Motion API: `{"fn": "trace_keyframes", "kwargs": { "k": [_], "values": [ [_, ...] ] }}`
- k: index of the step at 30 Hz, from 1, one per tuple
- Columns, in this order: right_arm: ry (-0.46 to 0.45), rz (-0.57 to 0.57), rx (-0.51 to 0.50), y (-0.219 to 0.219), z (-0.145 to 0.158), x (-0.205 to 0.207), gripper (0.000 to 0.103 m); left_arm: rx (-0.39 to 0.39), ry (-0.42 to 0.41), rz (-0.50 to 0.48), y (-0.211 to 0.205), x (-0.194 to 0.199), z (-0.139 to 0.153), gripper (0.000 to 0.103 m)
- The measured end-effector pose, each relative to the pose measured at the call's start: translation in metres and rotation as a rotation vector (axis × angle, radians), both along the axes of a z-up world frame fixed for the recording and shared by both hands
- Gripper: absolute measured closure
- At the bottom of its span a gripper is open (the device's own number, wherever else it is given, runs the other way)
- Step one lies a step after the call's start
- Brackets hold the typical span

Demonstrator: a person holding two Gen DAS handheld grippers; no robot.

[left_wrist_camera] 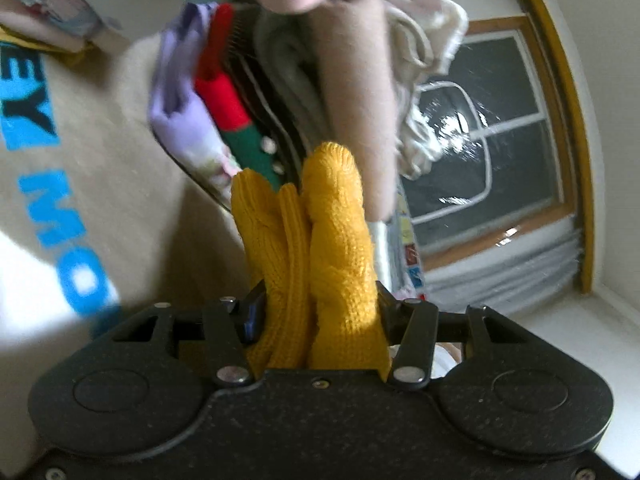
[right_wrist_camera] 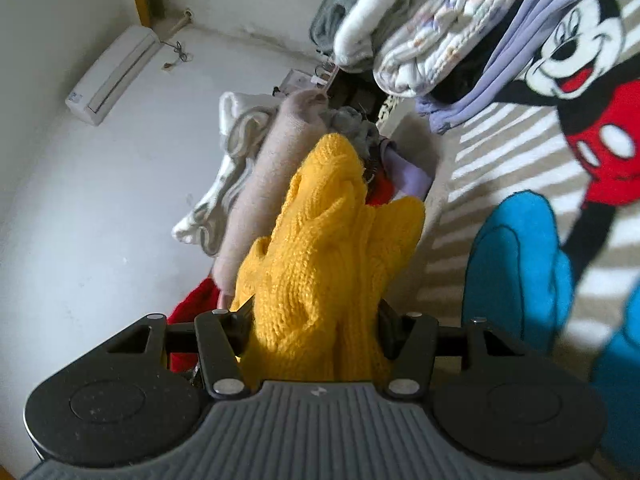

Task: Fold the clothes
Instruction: 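Lift the folded sweater with both grippers and carry it to the clothes stacks, then lower the sweater in front of the stacks and open both grippers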

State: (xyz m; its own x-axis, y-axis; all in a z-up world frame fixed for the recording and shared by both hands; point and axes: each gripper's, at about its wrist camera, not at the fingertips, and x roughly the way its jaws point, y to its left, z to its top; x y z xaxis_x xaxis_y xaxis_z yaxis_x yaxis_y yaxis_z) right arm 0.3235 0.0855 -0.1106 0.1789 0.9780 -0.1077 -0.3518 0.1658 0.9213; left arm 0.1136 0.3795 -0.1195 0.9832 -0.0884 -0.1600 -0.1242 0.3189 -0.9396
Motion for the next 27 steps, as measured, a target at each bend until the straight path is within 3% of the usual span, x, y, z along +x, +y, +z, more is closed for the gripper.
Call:
{"fn": "trace_keyframes", "kwargs": {
  "k": [8,13,16,21,24,27],
  "values": [
    [0.04,0.026,-0.034,0.029,-0.033,0.019,0.047,-0.029,0.086,0.053,0.011,0.001,-0.021,0.053],
    [0.022,0.021,-0.135,0.037,-0.027,0.02,0.05,0.02,0.138,0.069,0.008,0.004,-0.02,0.052],
    [-0.008,0.016,-0.176,0.038,-0.019,0.018,0.049,0.102,0.17,0.073,0.003,0.005,-0.01,0.049],
    [-0.172,-0.064,-0.317,0.036,0.01,0.007,0.033,0.307,0.201,0.149,-0.006,-0.009,0.015,0.041],
    [-0.303,-0.15,-0.381,0.028,0.029,0.0,0.033,0.433,0.171,0.2,-0.012,-0.02,0.031,0.041],
    [-0.513,-0.187,-0.43,0.025,0.051,-0.017,0.033,0.52,0.102,0.176,-0.014,-0.018,0.038,0.041]
  ]
}}
